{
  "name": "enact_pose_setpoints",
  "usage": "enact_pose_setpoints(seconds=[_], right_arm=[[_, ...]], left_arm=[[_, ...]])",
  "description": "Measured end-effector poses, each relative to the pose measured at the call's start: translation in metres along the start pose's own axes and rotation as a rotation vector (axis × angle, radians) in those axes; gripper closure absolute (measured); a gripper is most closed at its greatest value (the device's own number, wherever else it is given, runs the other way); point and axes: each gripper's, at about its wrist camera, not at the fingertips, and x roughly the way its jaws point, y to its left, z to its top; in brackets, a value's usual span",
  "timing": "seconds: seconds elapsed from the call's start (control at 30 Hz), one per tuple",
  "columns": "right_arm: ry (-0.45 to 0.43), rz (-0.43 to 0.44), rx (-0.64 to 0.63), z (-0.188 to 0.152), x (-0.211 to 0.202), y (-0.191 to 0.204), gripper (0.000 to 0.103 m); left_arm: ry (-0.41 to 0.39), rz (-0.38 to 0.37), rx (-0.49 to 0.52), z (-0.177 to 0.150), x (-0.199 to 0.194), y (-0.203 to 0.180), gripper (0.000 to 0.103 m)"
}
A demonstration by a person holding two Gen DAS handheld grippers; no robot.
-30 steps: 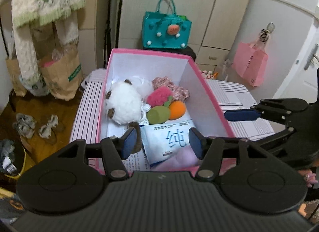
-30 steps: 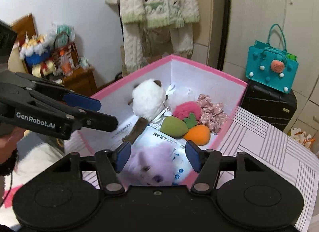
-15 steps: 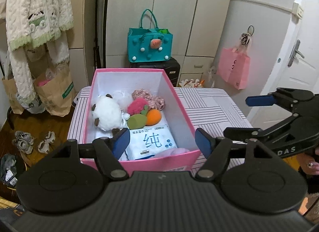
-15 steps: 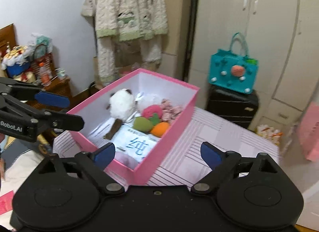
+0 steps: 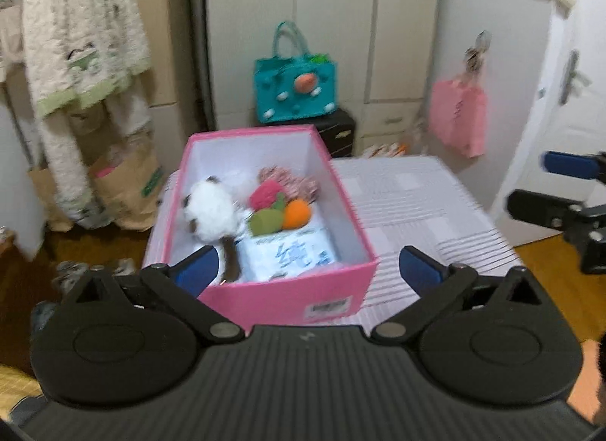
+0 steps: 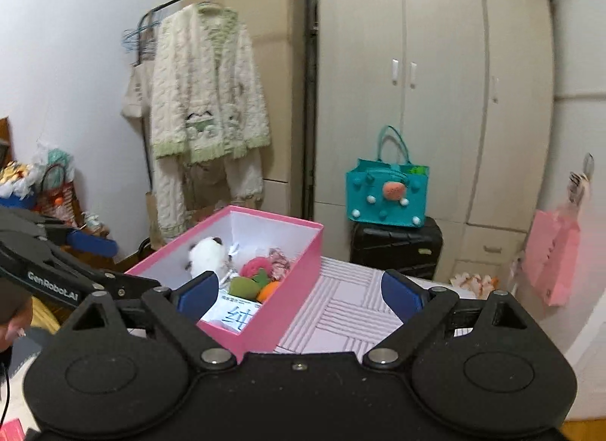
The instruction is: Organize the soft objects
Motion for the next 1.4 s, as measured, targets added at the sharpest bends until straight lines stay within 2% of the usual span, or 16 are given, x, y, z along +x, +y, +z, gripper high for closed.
enact_pose_setpoints(seconds=[0.13, 0.27, 0.53, 0.83, 1.2, 1.4], right_arm=[[0.075, -0.062, 0.025, -0.011, 0.004, 0.0, 0.007], [0.103, -0.063, 0.059, -0.022, 0.002, 0.002, 0.007], [0.104, -0.098, 0.052, -0.036, -0.006, 0.012, 0.005], [0.122, -0.108, 0.067, -0.043, -0.009, 0.011, 0.002], [0.134, -0.199, 0.096, -0.05, -0.013, 0.01, 0.002], [0.125, -0.218, 0.082, -0.052, -0.017, 0.014, 0.002]], left_arm=[[-0.01, 0.054, -0.002, -0.011, 0.001, -0.008, 0.0], [-0.033, 0.086, -0.03, -0.02, 0.001, -0.013, 0.0], [-0.05, 0.131, -0.031, -0.027, 0.004, -0.018, 0.0], [-0.009, 0.14, -0.038, -0.034, 0.006, -0.017, 0.0], [-0.015, 0.166, -0.066, -0.039, 0.004, -0.013, 0.0], [-0.036, 0.167, -0.073, -0.041, 0.002, -0.011, 0.0]])
